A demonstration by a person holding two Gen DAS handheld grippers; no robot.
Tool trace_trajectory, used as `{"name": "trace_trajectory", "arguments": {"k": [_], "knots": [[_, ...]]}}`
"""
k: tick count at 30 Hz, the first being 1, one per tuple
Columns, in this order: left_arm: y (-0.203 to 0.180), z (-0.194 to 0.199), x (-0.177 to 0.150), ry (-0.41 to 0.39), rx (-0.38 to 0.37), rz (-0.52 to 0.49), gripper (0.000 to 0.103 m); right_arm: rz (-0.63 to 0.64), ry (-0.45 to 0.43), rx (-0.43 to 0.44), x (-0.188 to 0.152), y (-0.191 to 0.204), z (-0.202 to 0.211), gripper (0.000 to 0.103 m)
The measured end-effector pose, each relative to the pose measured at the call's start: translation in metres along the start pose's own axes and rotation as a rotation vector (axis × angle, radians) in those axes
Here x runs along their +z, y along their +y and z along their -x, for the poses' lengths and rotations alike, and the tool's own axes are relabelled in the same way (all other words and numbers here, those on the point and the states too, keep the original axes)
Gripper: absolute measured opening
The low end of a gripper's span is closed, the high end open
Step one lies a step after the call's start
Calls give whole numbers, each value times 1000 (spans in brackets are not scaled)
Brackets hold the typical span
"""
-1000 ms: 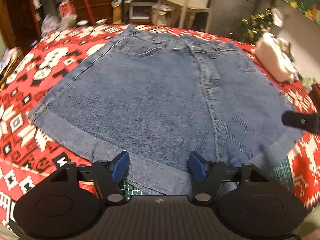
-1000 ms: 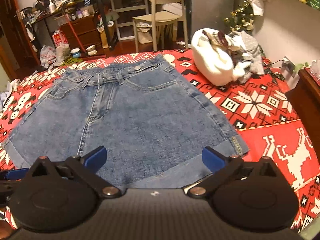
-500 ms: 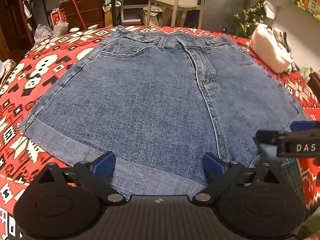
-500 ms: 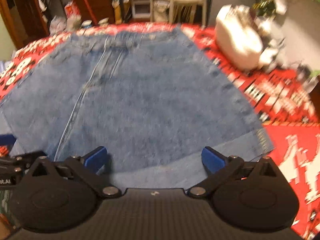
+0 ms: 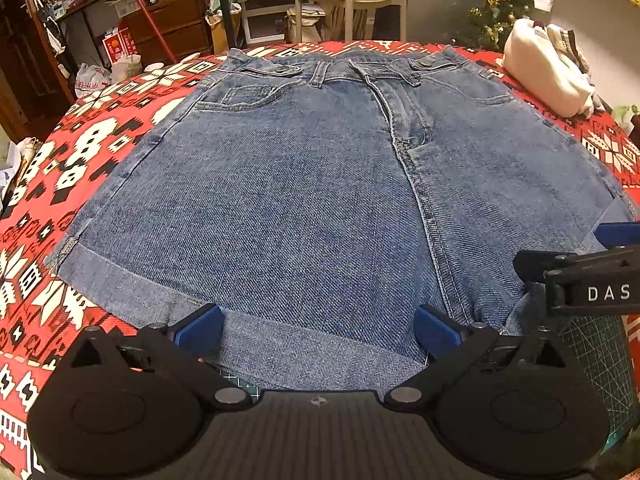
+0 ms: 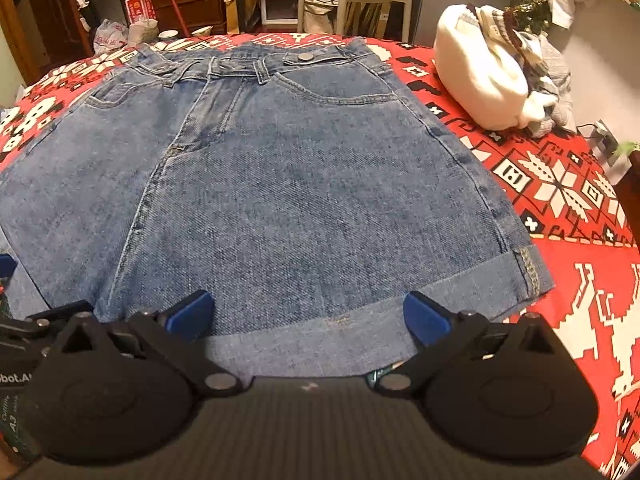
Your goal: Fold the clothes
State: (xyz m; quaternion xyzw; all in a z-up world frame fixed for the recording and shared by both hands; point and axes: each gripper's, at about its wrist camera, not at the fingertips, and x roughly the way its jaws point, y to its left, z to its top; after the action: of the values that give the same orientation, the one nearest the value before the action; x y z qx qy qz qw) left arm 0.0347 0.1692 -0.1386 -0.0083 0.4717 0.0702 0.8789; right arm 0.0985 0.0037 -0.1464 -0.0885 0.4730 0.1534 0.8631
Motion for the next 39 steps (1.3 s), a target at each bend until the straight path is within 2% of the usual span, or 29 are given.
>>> {"name": "trace_trajectory", "arguments": {"k": [5,16,23,27,30,32,37,39], "knots": [[-3,2,-4,-31,19,11,103,7,-33,4,-5,-1,3,102],[-3,2,-8,-69,25,23,103,12,-5,-6,1,-2,5,102],[-2,2,-3,-47,19,14,103,-5,-48,1,5,-7,16,102],[0,14,1,-101,19,-5,97,-15,-73,5,7,-10,23,102],[2,23,5,-146,14,-19,96,-22,-92,9,8,-12,28,102],[5,28,11,-169,2,-15,91,-27,-104,11,9,-13,31,102],[16,26,28,-187,-33,11,89,-38,-160,1,15,-18,40,101],[19,20,34,-176,-43,14,79,-45,-180,9,19,-19,42,94]]}}
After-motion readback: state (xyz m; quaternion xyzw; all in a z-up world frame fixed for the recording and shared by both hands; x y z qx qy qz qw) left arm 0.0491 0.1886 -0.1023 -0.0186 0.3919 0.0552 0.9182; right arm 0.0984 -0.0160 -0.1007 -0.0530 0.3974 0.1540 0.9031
